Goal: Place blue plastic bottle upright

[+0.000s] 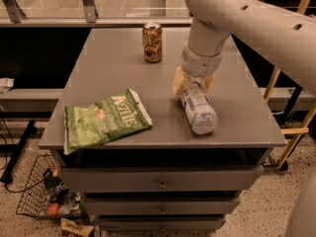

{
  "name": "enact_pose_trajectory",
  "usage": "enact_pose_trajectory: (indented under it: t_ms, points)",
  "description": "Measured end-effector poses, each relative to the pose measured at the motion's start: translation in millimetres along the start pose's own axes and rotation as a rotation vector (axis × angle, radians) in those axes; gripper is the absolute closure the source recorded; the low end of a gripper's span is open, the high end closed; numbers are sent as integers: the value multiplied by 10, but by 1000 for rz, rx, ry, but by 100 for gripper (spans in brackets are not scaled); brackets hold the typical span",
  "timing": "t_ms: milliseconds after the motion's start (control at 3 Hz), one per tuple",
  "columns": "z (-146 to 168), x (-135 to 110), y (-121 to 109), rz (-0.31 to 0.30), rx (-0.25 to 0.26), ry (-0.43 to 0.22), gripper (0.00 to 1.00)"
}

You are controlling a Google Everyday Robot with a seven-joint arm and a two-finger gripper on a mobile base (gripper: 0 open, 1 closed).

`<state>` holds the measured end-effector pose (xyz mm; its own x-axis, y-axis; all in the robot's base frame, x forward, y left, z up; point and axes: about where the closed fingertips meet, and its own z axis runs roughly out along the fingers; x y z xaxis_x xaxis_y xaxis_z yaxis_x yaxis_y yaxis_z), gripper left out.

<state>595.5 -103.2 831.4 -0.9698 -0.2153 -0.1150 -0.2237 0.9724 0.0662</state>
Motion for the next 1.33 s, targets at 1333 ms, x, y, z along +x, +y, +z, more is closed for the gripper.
enact_pose_trajectory:
  t_ms: [1333]
  points:
    - [-1074,-405,104,-360,-163,-565,100]
